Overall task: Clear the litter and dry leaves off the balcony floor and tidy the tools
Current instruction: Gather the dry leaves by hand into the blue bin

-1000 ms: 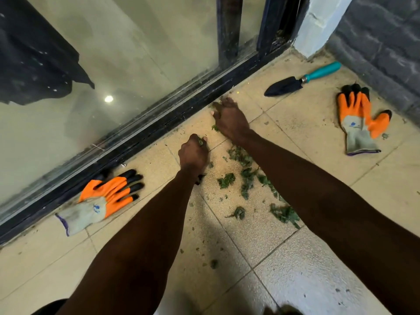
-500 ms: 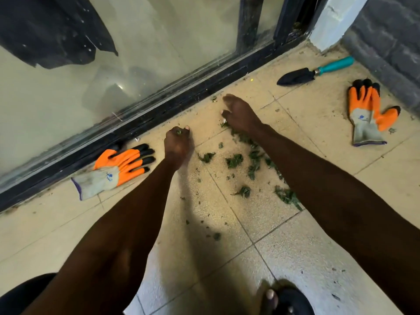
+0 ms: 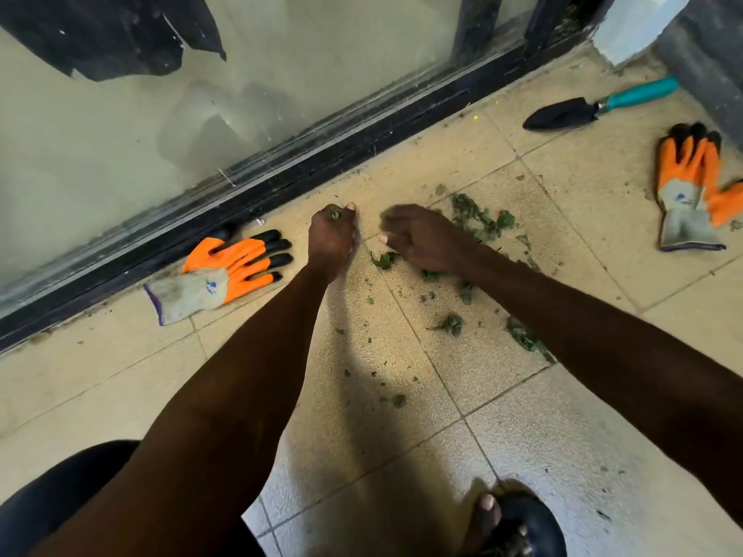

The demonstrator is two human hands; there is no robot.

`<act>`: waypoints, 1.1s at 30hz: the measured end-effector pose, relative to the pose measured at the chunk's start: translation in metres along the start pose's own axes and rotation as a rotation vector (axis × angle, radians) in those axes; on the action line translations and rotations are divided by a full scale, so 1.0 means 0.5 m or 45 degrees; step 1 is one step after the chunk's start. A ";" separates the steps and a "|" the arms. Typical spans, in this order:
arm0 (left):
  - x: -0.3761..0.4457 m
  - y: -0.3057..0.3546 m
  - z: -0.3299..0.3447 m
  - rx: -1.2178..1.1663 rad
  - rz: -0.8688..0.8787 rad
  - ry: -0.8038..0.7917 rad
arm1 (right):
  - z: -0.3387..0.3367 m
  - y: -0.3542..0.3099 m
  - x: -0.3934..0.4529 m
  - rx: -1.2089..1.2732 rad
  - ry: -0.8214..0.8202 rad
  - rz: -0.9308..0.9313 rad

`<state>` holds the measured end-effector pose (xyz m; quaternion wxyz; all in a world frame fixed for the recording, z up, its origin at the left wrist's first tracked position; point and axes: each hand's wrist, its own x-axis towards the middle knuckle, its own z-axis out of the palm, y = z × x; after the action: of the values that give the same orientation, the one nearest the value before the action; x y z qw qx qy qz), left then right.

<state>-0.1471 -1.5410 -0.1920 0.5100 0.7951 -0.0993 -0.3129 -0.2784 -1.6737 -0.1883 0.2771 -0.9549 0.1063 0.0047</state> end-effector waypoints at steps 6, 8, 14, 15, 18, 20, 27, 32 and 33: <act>-0.005 0.010 -0.001 -0.032 -0.055 -0.004 | 0.060 -0.076 -0.052 -0.082 -0.077 -0.137; -0.012 0.016 -0.004 -0.089 -0.091 -0.037 | 0.080 -0.081 -0.081 -0.238 -0.100 -0.289; -0.024 0.030 -0.020 -0.042 -0.080 -0.136 | 0.083 -0.082 -0.185 -0.375 0.214 -0.007; -0.028 0.033 -0.021 -0.033 -0.082 -0.137 | 0.098 -0.109 -0.201 -0.424 0.195 -0.054; -0.035 0.040 -0.023 -0.037 -0.124 -0.158 | 0.159 -0.219 -0.223 -0.543 0.010 -0.321; -0.037 0.041 -0.031 -0.030 -0.178 -0.180 | 0.201 -0.272 -0.224 -0.545 -0.098 -0.373; -0.057 0.007 -0.064 -0.065 -0.240 -0.301 | 0.146 -0.180 -0.210 -0.669 -0.074 0.191; -0.073 -0.012 -0.063 -0.147 -0.253 -0.308 | 0.171 -0.197 -0.335 -0.620 -0.270 -0.529; -0.074 -0.012 -0.062 -0.159 -0.260 -0.297 | 0.189 -0.208 -0.361 -0.631 -0.359 -0.666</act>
<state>-0.1587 -1.4975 -0.1738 0.5090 0.7261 -0.0566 -0.4588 -0.4286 -1.5020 -0.2010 0.0417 -0.9778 -0.1843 0.0906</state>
